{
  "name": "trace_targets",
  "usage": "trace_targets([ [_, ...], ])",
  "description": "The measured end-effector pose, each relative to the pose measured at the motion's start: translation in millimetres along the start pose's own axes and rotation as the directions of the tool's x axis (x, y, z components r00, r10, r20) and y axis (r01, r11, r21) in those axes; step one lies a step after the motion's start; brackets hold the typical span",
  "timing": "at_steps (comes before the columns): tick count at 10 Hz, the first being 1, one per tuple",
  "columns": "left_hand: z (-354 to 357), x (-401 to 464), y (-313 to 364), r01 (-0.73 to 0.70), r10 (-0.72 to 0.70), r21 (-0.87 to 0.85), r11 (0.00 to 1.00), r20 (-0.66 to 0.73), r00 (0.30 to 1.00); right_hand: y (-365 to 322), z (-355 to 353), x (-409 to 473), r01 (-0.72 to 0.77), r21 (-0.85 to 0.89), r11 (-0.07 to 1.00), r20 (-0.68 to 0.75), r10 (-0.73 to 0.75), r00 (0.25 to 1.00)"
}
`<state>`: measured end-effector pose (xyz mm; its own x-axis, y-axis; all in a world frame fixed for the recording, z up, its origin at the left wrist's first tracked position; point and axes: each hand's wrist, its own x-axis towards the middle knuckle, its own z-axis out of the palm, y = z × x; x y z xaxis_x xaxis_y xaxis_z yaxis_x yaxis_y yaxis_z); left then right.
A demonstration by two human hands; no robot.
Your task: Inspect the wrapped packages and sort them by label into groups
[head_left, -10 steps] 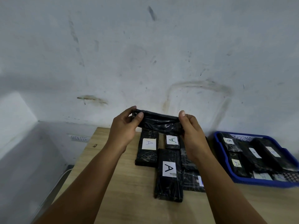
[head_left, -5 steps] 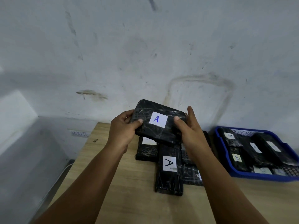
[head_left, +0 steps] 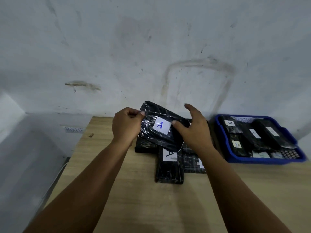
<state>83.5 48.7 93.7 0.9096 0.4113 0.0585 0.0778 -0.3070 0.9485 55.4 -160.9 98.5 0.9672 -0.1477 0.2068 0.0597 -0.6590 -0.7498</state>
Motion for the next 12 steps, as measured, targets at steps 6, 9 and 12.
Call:
trace_targets([
  [6,-56,-49,-170,0.284,-0.269,0.297,0.912,-0.093,0.959,40,110,-93,0.285,-0.487,0.826,0.551,0.037,0.834],
  [9,-110,-69,-253,0.036,-0.138,0.668,0.743,0.1,0.985,40,176,-84,0.464,-0.475,0.748,0.703,0.005,0.711],
  [12,-91,-79,-269,-0.225,-0.001,0.71,0.667,0.302,0.953,59,189,-71,0.397,-0.507,0.765,0.68,0.072,0.73],
])
